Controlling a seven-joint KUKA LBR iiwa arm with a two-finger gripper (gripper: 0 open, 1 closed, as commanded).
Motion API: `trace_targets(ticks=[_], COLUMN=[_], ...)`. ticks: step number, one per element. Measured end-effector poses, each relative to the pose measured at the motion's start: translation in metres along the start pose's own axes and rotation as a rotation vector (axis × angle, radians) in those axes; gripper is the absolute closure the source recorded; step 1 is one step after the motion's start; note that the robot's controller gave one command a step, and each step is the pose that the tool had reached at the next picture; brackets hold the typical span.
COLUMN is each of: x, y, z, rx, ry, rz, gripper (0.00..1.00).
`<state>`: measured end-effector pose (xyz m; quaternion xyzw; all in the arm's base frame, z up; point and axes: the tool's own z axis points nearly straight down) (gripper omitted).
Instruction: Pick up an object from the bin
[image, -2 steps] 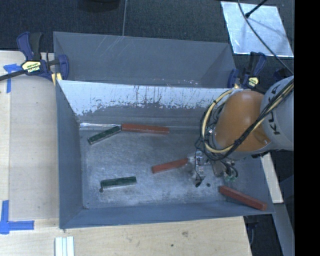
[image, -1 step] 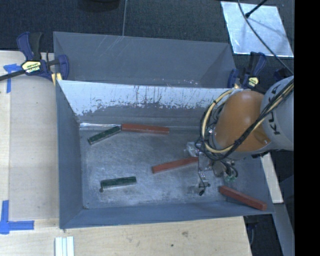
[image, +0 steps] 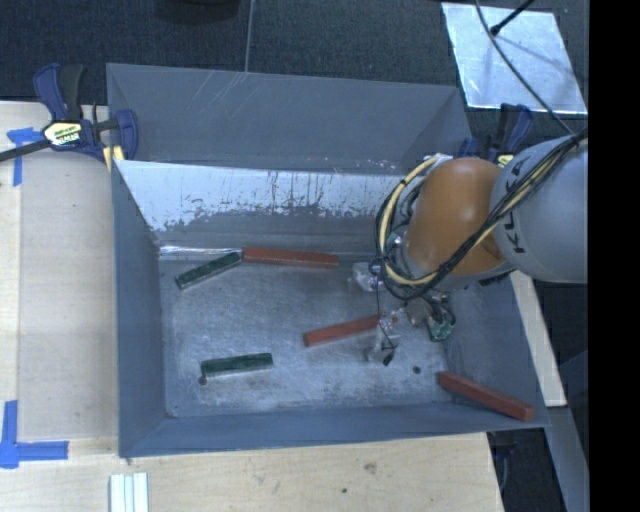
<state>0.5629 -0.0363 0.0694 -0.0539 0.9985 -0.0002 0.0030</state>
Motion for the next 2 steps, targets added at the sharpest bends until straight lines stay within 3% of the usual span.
trace_targets(ticks=[1, 2], x=[0.0, -0.063], y=[0.0, -0.01], z=[-0.002, -0.132], rx=[0.0, 0.002], ry=[-0.001, -0.008], rz=[-0.001, 0.008], gripper=[1.0, 1.0])
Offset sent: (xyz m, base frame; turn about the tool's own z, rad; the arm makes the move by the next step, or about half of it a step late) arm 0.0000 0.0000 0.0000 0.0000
